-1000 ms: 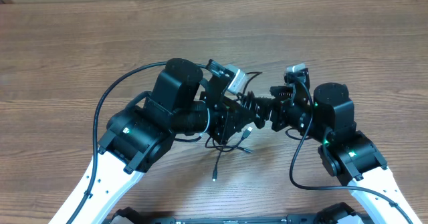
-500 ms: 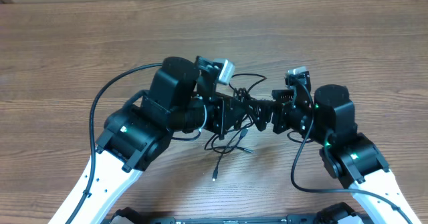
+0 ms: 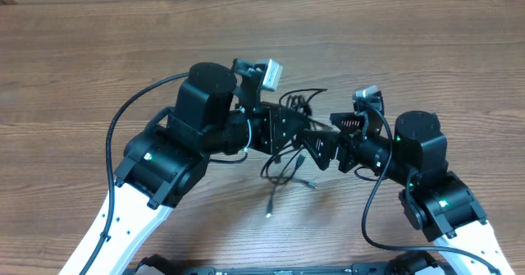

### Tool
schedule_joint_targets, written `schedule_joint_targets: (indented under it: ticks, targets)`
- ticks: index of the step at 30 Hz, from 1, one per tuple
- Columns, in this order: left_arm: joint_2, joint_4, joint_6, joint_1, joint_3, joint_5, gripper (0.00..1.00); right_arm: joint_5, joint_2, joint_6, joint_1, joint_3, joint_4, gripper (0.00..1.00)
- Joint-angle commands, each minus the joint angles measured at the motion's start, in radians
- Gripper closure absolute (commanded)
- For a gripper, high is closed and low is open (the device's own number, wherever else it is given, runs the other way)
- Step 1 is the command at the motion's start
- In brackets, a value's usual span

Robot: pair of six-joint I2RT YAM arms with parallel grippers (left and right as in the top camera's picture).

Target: Untangle cables

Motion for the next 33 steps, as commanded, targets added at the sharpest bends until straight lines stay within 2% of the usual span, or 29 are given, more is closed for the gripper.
schedule_joint_targets:
  ticks: [1, 8, 14, 19, 33]
  targets:
    - [-0.011, 0.071, -0.018, 0.003, 0.014, 0.122, 0.96, 0.003, 0.028, 0.003, -0.002, 0.006, 0.003, 0.00]
    - [-0.011, 0.191, -0.024, 0.016, 0.015, 0.261, 0.96, 0.101, 0.108, 0.003, -0.002, 0.006, -0.044, 0.00]
    - [-0.022, 0.323, -0.048, 0.082, 0.016, 0.380, 0.96, 0.179, 0.125, 0.003, -0.002, 0.006, -0.137, 0.00]
    - [-0.063, 0.362, -0.087, 0.186, 0.016, 0.431, 0.96, 0.199, 0.125, 0.002, -0.002, 0.006, -0.171, 0.00]
    - [-0.163, 0.361, -0.089, 0.511, 0.016, 0.536, 0.96, 0.266, 0.125, -0.005, -0.002, 0.006, -0.287, 0.00]
